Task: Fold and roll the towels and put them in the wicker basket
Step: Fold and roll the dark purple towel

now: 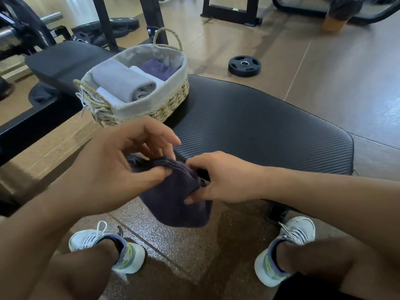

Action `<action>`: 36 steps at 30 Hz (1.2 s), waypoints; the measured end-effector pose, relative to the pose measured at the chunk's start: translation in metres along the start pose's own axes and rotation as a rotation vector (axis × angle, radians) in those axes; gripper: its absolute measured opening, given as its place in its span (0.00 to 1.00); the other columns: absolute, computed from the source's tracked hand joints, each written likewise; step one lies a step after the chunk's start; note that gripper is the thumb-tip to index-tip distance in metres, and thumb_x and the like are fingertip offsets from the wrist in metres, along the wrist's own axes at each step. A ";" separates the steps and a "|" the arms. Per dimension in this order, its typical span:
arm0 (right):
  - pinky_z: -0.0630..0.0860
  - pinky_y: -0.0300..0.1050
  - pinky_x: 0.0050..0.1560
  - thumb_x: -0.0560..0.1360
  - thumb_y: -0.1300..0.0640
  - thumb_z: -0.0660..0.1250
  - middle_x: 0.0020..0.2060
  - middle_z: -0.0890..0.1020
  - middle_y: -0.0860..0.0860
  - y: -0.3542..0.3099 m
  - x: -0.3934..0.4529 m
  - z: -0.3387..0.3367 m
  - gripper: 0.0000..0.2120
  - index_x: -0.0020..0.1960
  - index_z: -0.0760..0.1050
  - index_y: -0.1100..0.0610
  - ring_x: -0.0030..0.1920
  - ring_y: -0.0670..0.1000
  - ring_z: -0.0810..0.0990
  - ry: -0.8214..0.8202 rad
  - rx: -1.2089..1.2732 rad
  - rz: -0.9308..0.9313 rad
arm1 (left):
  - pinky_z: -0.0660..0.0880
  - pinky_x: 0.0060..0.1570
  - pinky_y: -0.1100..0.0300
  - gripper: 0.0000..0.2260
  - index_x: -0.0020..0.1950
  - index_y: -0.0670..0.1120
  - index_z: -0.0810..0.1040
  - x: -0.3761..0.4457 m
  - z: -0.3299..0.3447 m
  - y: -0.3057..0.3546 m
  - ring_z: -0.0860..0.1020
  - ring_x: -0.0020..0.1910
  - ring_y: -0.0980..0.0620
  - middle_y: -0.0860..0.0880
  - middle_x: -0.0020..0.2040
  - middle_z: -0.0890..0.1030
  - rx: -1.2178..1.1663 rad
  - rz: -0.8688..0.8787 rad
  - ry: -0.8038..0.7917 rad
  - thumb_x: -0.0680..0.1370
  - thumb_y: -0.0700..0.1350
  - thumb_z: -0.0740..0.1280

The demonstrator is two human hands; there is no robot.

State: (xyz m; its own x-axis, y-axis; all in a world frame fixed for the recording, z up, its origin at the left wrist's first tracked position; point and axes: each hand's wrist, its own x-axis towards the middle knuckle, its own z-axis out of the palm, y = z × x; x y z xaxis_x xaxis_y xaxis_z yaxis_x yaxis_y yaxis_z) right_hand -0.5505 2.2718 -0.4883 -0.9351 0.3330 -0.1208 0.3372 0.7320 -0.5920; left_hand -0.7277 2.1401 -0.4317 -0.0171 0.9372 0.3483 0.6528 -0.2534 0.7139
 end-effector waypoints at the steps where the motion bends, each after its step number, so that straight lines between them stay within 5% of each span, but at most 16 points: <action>1: 0.68 0.35 0.41 0.70 0.43 0.78 0.39 0.77 0.37 0.000 0.000 0.000 0.15 0.51 0.75 0.42 0.39 0.39 0.74 -0.017 -0.009 -0.001 | 0.78 0.48 0.62 0.21 0.53 0.50 0.80 0.000 0.001 0.000 0.83 0.43 0.52 0.51 0.43 0.84 -0.060 0.003 0.042 0.69 0.30 0.77; 8: 0.80 0.50 0.55 0.71 0.46 0.79 0.51 0.87 0.44 0.019 -0.015 -0.042 0.19 0.58 0.81 0.52 0.51 0.45 0.85 -0.247 0.100 0.067 | 0.77 0.48 0.67 0.13 0.50 0.56 0.78 0.013 -0.010 -0.017 0.80 0.45 0.61 0.59 0.43 0.84 -0.260 -0.148 0.479 0.69 0.44 0.76; 11: 0.81 0.55 0.58 0.71 0.55 0.79 0.53 0.88 0.50 0.037 -0.035 -0.085 0.18 0.59 0.82 0.57 0.55 0.52 0.86 -0.302 0.289 0.134 | 0.78 0.41 0.65 0.12 0.48 0.54 0.79 0.020 -0.005 -0.030 0.80 0.41 0.60 0.56 0.42 0.84 -0.431 -0.287 0.545 0.70 0.41 0.75; 17: 0.83 0.44 0.48 0.71 0.61 0.76 0.51 0.88 0.53 0.068 -0.068 -0.138 0.16 0.58 0.82 0.58 0.51 0.53 0.87 -0.357 0.365 0.339 | 0.76 0.31 0.66 0.11 0.47 0.50 0.79 0.039 0.019 -0.060 0.79 0.42 0.55 0.52 0.44 0.82 -0.581 -0.528 0.539 0.75 0.34 0.73; 23: 0.75 0.41 0.43 0.67 0.55 0.82 0.38 0.85 0.45 0.135 -0.051 -0.109 0.12 0.46 0.81 0.49 0.43 0.48 0.85 0.244 0.025 0.529 | 0.77 0.30 0.61 0.12 0.47 0.48 0.80 0.051 0.045 -0.106 0.79 0.39 0.51 0.46 0.41 0.80 -0.445 -0.699 0.390 0.73 0.32 0.74; 29: 0.76 0.45 0.53 0.71 0.51 0.77 0.44 0.82 0.40 0.161 -0.039 -0.089 0.10 0.50 0.79 0.43 0.48 0.48 0.81 0.449 -0.152 0.542 | 0.78 0.37 0.58 0.11 0.47 0.46 0.80 0.047 0.052 -0.132 0.78 0.40 0.50 0.46 0.40 0.77 -0.352 -0.822 0.289 0.73 0.31 0.74; 33: 0.76 0.47 0.55 0.75 0.45 0.73 0.45 0.79 0.40 0.154 -0.029 -0.086 0.10 0.56 0.81 0.43 0.49 0.47 0.79 0.362 -0.259 0.469 | 0.80 0.43 0.52 0.06 0.48 0.42 0.80 0.047 0.055 -0.138 0.80 0.41 0.47 0.43 0.42 0.80 -0.331 -0.877 0.258 0.75 0.35 0.75; 36: 0.76 0.51 0.59 0.74 0.42 0.72 0.45 0.74 0.43 0.157 -0.024 -0.081 0.14 0.58 0.81 0.44 0.53 0.50 0.78 0.202 -0.366 0.490 | 0.79 0.38 0.55 0.04 0.48 0.40 0.80 0.047 0.055 -0.139 0.80 0.40 0.48 0.42 0.42 0.82 -0.331 -0.895 0.245 0.75 0.36 0.74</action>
State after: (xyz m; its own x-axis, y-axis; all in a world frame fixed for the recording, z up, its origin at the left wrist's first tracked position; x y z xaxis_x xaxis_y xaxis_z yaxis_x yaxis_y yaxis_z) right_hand -0.4661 2.4265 -0.5141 -0.6362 0.7596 -0.1351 0.7690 0.6099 -0.1917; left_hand -0.7776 2.2321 -0.5481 -0.5826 0.7494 -0.3145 0.0773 0.4363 0.8965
